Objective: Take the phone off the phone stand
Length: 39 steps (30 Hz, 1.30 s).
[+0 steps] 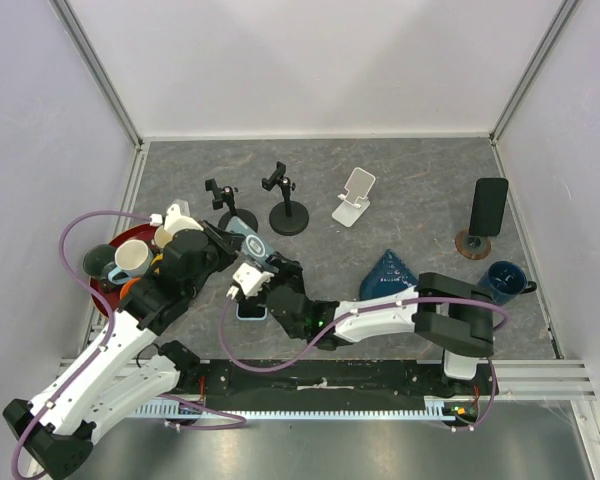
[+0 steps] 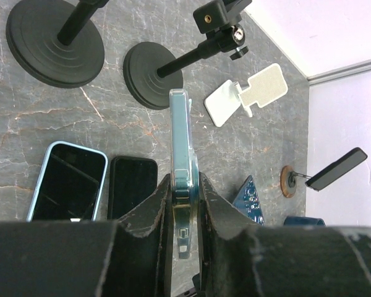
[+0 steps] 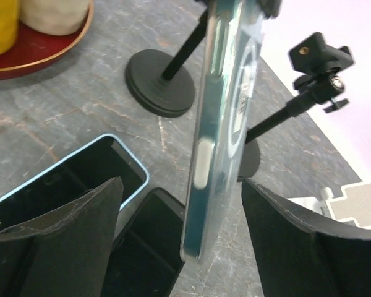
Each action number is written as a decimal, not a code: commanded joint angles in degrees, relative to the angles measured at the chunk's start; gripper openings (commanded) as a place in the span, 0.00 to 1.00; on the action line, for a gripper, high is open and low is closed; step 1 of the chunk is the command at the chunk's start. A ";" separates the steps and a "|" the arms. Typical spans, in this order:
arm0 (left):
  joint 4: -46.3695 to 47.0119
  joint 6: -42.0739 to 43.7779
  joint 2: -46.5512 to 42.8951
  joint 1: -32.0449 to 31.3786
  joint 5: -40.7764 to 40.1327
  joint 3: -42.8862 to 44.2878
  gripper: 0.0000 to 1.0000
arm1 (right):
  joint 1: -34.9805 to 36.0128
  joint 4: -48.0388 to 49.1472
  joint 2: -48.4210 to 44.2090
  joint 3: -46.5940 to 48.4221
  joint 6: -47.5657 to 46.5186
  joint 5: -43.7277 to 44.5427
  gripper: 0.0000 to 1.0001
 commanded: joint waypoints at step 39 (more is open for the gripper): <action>19.14 50.62 -8.60 0.22 4.78 3.35 0.93 | -33.12 -29.74 -18.93 -8.62 46.71 -46.63 0.00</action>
